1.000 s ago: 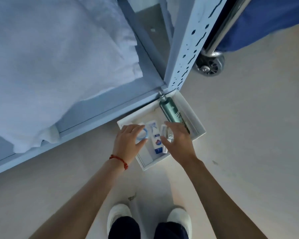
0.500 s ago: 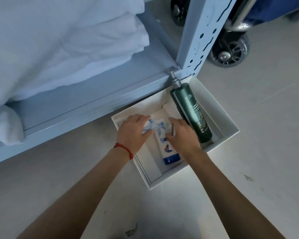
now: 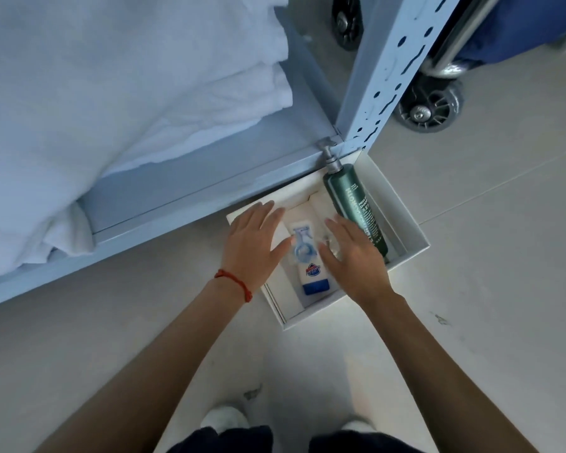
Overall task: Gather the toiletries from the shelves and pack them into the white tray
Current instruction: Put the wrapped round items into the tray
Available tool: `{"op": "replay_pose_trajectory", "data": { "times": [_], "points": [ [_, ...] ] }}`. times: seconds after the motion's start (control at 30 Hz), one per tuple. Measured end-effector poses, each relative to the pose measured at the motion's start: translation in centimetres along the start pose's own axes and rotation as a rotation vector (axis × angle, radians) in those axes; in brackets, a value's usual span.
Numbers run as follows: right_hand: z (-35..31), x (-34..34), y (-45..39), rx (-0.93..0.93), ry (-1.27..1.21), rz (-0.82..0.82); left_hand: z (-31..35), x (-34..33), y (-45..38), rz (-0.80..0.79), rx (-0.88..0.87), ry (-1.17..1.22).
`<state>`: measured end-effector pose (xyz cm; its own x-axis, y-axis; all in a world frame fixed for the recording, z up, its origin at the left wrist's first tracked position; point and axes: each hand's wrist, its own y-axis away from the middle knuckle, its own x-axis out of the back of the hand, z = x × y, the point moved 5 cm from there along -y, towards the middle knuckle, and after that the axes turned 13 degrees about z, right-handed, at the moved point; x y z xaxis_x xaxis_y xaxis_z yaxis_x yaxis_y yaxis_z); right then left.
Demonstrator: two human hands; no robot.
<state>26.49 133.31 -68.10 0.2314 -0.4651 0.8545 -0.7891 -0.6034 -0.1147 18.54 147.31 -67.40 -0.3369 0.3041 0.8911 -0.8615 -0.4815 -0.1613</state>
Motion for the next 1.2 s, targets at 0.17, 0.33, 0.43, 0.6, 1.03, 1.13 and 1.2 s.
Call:
{"op": "replay_pose_trajectory", "data": {
  "times": [0.17, 0.33, 0.43, 0.6, 1.03, 1.13, 1.2],
  "points": [
    [-5.4, 8.0, -0.1, 0.019, -0.011, -0.025, 2.8, 8.6, 0.4, -0.008, 0.006, -0.074],
    [-11.7, 17.3, -0.9, 0.065, 0.023, 0.021, 6.5, 18.9, 0.4, -0.021, 0.058, -0.081],
    [-16.0, 22.9, -1.2, 0.104, 0.028, 0.014, 9.0, 25.8, 0.5, -0.027, 0.073, -0.100],
    [-23.4, 32.3, -1.3, 0.146, 0.009, 0.027, 13.1, 37.3, 1.2, 0.017, 0.123, -0.110],
    [-38.5, 44.8, -0.3, 0.302, -0.094, 0.012, 18.0, 56.5, 6.0, 0.251, 0.326, -0.119],
    [-42.6, 45.0, -0.5, 0.403, -0.095, -0.022, 17.0, 59.8, 7.4, 0.318, 0.434, -0.112],
    [-45.5, 44.7, -0.7, 0.453, -0.112, -0.048, 15.6, 62.0, 8.6, 0.351, 0.524, -0.107]
  ]
}}
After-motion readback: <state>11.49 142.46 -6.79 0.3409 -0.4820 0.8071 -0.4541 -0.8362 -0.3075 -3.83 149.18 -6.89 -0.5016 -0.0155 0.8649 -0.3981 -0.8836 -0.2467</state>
